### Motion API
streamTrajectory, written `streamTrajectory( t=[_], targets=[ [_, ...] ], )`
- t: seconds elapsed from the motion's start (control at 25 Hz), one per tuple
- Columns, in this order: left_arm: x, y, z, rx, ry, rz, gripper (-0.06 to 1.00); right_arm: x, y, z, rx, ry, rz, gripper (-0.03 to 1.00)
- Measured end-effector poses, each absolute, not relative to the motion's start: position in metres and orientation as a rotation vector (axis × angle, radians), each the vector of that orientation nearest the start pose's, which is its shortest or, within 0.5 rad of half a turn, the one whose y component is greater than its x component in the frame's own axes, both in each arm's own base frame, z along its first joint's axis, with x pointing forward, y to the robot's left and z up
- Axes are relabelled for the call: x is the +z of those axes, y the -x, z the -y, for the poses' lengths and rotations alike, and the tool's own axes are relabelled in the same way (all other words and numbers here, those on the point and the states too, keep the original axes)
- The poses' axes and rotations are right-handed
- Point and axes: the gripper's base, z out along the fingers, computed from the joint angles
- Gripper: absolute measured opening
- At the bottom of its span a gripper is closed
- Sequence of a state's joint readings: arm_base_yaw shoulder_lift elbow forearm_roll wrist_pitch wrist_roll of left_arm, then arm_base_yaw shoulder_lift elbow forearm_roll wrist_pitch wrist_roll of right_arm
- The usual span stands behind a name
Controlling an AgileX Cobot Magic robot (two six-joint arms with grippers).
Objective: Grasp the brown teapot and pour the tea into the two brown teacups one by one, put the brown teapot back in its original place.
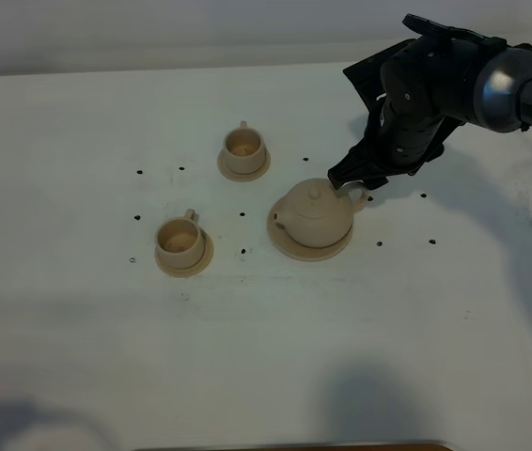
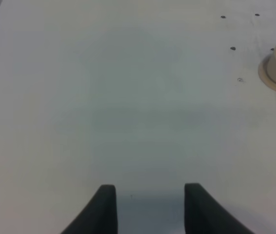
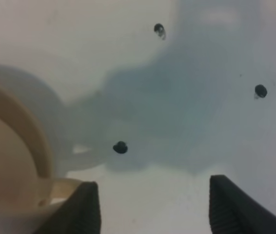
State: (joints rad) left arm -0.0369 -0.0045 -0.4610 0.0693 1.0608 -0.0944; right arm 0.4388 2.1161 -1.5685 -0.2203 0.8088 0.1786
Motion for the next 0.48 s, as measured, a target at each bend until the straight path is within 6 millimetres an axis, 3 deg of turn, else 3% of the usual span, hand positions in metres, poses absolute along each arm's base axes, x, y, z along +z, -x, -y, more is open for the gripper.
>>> streamTrajectory(
  t=[0.28, 0.48],
  targets=[
    [0.2665, 0.0011, -0.0055, 0.004, 0.06, -2.076, 0.31, 0.1716, -0.4158, -0.1753, -0.129, 0.508, -2.63, 0.5],
    [0.2665, 0.0011, -0.0055, 0.004, 0.06, -2.076, 0.31, 0.1708, -0.4135, -0.1794, -0.08, 0.488, -2.649, 0.5]
  ],
)
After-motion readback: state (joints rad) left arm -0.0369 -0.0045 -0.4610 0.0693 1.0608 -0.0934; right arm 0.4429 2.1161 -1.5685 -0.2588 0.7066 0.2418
